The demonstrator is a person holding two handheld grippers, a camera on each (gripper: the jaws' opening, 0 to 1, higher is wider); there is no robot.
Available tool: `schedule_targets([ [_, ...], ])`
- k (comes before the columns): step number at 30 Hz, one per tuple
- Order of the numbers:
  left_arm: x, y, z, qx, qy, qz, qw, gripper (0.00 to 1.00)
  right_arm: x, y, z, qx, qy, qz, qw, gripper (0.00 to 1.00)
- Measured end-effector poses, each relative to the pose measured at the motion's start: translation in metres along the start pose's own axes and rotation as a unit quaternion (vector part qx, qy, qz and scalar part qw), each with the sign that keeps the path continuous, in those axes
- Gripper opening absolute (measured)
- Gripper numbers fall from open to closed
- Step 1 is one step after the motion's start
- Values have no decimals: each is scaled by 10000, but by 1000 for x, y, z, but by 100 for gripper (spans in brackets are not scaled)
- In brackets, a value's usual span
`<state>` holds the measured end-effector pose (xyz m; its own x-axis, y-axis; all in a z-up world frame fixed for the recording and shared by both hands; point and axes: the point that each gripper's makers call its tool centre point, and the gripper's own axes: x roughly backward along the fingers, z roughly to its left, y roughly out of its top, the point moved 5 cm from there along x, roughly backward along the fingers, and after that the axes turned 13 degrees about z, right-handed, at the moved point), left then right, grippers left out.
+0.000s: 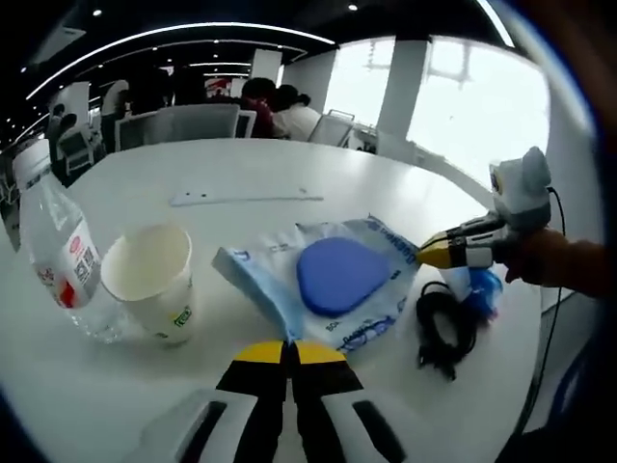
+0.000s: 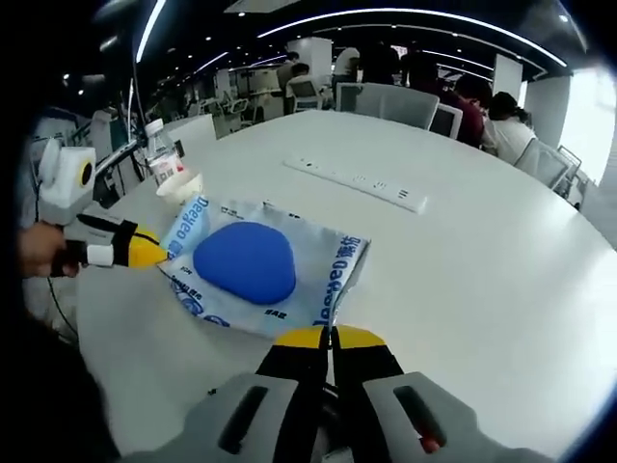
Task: Arrange the tabletop items into an orderly group along one side of the table until the central work area is clear of visible clutter.
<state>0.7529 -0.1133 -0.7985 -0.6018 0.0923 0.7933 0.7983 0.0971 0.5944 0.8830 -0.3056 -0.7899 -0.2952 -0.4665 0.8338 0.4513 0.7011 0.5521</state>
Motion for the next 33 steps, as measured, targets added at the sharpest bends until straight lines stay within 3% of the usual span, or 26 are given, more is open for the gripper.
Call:
schedule_targets([
  [17,-8,10,14,-514,-235,212,9982,0,3,-14,10,-578,-124,-113,9982,0],
  [27,-13,14,23,-782,-327,350,9958,0,3,-18,21,-715,-229,-105,9971,0],
  [33,-17,13,29,-818,-222,394,9956,0,-4,-18,25,-707,-220,-99,9972,0],
])
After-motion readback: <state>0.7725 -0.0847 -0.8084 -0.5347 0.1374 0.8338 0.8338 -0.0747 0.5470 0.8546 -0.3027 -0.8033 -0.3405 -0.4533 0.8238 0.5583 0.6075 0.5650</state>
